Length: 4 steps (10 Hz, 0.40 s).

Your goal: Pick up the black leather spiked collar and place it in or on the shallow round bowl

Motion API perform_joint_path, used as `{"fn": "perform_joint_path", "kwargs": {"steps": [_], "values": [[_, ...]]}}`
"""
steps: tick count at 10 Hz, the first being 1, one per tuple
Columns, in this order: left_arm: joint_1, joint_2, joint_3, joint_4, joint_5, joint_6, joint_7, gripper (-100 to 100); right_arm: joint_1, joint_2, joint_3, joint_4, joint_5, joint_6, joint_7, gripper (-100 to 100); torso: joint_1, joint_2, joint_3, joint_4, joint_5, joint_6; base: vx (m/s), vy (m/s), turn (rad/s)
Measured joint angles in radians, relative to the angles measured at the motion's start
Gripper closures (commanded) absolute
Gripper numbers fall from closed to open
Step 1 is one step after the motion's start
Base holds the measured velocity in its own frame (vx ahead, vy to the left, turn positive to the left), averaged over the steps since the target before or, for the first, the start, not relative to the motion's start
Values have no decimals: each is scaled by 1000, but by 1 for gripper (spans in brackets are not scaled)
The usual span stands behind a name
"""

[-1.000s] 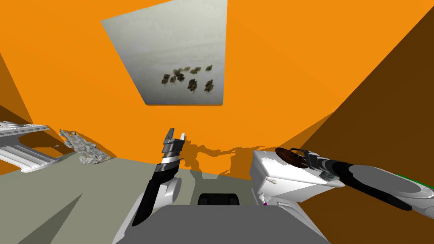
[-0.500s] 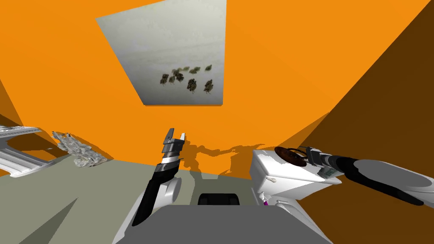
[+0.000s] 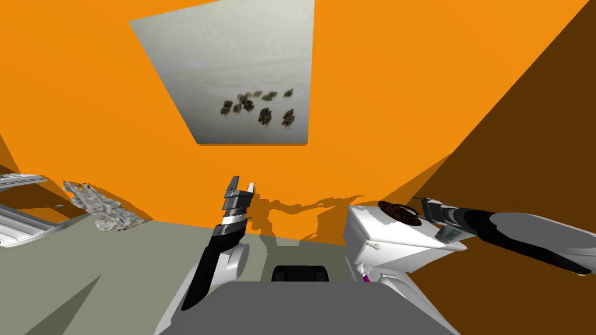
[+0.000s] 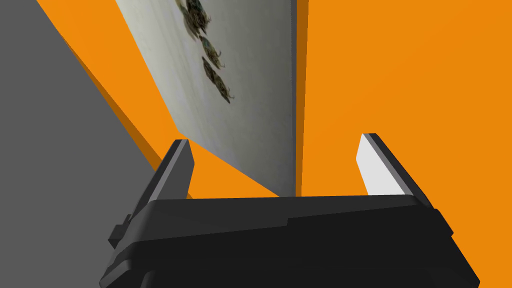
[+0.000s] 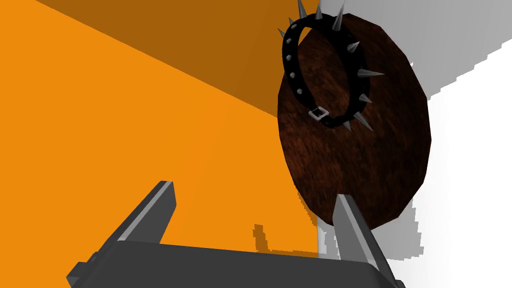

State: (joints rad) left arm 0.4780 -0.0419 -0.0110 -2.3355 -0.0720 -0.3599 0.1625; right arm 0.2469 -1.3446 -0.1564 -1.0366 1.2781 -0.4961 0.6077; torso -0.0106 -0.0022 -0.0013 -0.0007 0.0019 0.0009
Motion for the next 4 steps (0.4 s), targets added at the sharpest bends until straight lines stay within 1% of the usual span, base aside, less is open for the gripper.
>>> {"fn": "perform_joint_path", "kwargs": {"steps": [4], "values": [[0,0,0,0,0,0,0,0,0,0,0,0,0,0,0,0,0,0,0,0,0,0,0,0,0]]}}
